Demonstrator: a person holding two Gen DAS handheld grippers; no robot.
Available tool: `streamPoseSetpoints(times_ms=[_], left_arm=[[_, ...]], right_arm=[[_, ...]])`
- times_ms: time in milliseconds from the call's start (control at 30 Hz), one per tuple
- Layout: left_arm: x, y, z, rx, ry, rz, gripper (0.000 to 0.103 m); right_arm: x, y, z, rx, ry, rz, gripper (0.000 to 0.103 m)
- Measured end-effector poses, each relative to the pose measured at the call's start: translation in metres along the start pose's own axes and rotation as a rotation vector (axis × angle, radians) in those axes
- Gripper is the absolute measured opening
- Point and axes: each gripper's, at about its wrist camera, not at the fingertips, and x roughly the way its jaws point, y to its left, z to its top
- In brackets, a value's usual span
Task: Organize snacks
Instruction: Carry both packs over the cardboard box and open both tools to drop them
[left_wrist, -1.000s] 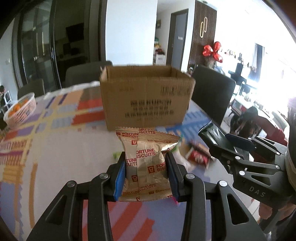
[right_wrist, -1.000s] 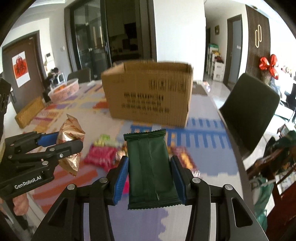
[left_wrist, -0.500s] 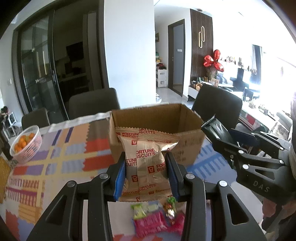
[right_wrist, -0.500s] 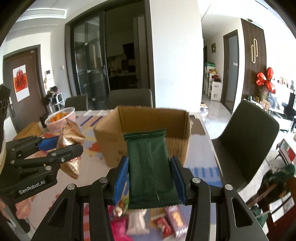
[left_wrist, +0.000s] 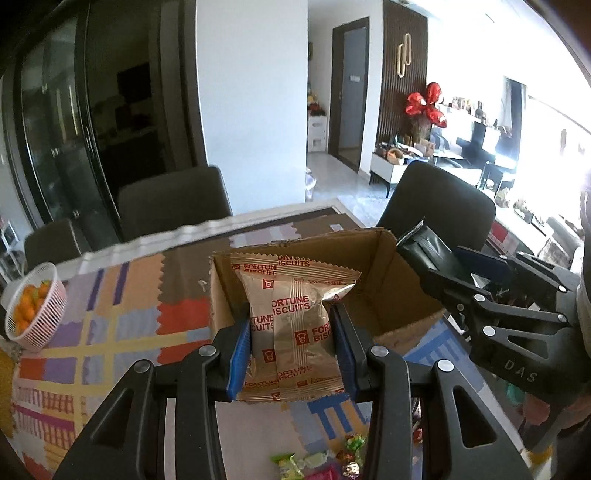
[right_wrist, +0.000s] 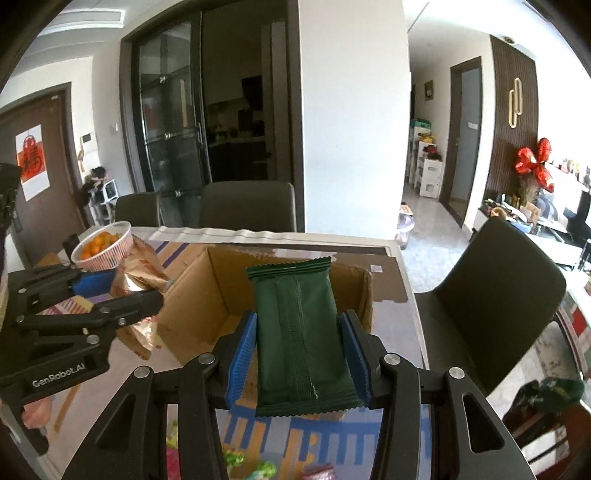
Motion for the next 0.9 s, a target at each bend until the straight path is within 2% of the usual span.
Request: streamPoseSetpoints(times_ms=[200,433,500,533,667,900], left_arm=[[0.032,0.009,0.013,-0.041,0.070,0.001,0.041],[0.059,0.015,0.019,-0.064,0.109,0.007,0.042],[0.062,0.016,0.018,-0.065,0.116,0.015,0.050],[0.064,0.016,0.017,-0.064,0.116,0.021,0.058],[0.061,0.017,0.013,-0.051,0.099,0.053,0.060],[0.034,0.009,-0.003,-0.035,0.076,0.099,0.064]], right_arm=[[0.036,-0.010,0.017,0.032,0.070,0.024,0.047],[0.071,-0.019,0.020,0.055,0.118,0.013,0.047],[0.075,-0.019,0.020,0.056,0.118,0.016,0.047],[0.077,-0.019,0.020,0.056,0.117,0.018,0.047],[0.078,-0.019,0.017,0.038,0.118,-0.012,0.052],[0.064,-0.019,0.005,0.036,0.124,0.011,0.053]])
